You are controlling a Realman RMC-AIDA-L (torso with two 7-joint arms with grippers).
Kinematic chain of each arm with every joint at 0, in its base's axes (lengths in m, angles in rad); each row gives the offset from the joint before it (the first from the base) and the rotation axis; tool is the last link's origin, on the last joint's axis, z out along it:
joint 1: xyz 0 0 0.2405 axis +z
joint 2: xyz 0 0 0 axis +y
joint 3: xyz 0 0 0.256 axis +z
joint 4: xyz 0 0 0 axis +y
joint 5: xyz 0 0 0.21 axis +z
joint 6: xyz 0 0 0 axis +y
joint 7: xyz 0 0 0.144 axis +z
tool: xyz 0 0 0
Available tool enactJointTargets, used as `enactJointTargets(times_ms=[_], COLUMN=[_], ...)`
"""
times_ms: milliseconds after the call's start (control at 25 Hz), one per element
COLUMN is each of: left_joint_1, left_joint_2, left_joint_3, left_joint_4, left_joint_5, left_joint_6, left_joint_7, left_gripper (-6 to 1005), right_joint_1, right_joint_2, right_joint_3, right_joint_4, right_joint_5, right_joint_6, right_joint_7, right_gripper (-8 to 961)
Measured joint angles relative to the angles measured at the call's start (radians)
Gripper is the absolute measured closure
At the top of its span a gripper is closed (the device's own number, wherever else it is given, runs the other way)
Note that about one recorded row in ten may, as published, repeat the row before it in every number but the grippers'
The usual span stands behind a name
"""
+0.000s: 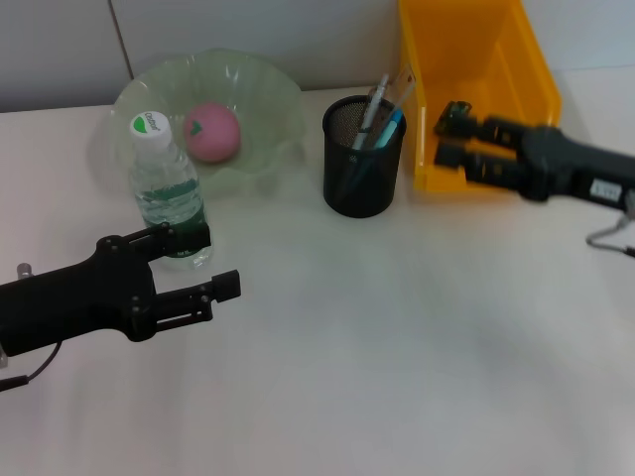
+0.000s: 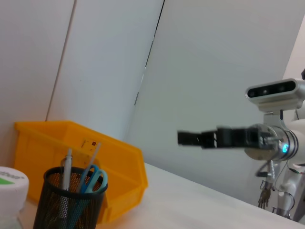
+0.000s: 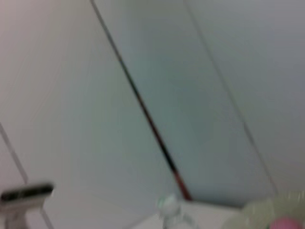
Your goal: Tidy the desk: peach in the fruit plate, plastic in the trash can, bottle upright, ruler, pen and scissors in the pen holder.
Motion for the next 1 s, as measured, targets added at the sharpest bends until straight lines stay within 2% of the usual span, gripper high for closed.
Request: enactJointTargets(times_ms=[120,360,440,560,640,680,800,840,920,1000], left_joint_1=[-0.004,-0.017,-0.018,-0.019,-0.021,-0.022,-0.022,-0.021,-0.020,-0.019], left_joint_2=[-0.001,-0.003,-0.002,-0.004,-0.007,-0.009,-0.010,-0.010,-0.011,-0.011], left_joint_3=[0.000,-0.006,-0.008,-0.010,-0.011,-0.011,-0.011,-0.011,-0.011,-0.016], left_joint_4=[-0.002,-0.003,-0.009,-0.035,-0.049,-0.051,-0.053,-0.054,-0.054,-0.054], left_joint_5=[0.004,0.023,0.025,0.026,0.026,0.027,0.030,0.032,0.032,0.033], left_joint_6=[-0.005,-0.004,-0.004,-0.007,-0.008,-0.008,-0.008,-0.007,-0.006,-0.003], left_joint_7=[0.005,-0.005,-0.006,0.017,0.035,0.040,0.050,0.053,0.055,0.055], left_gripper=[199,199,199,199,199,199,199,199,199,199], right_joint_1=[-0.006,0.003,0.008,0.032,0.095,0.136,0.286,0.315,0.345,0.316], right_joint_2=[-0.012,-0.006,0.008,0.059,0.090,0.095,0.092,0.092,0.094,0.092], right_joint_3=[-0.008,-0.012,-0.002,0.004,-0.010,-0.020,-0.068,-0.082,-0.111,-0.128], right_joint_4=[-0.007,-0.039,-0.049,-0.076,-0.088,-0.083,-0.009,0.004,0.010,-0.029], right_joint_5=[-0.077,-0.221,-0.204,-0.054,0.037,0.057,0.061,0.059,0.056,0.055], right_joint_6=[-0.009,-0.002,-0.016,-0.032,0.013,0.042,0.170,0.195,0.215,0.189], right_joint_7=[-0.013,-0.043,-0.079,-0.191,-0.235,-0.239,-0.235,-0.235,-0.226,-0.180], right_gripper=[195,195,195,195,195,195,195,195,195,195])
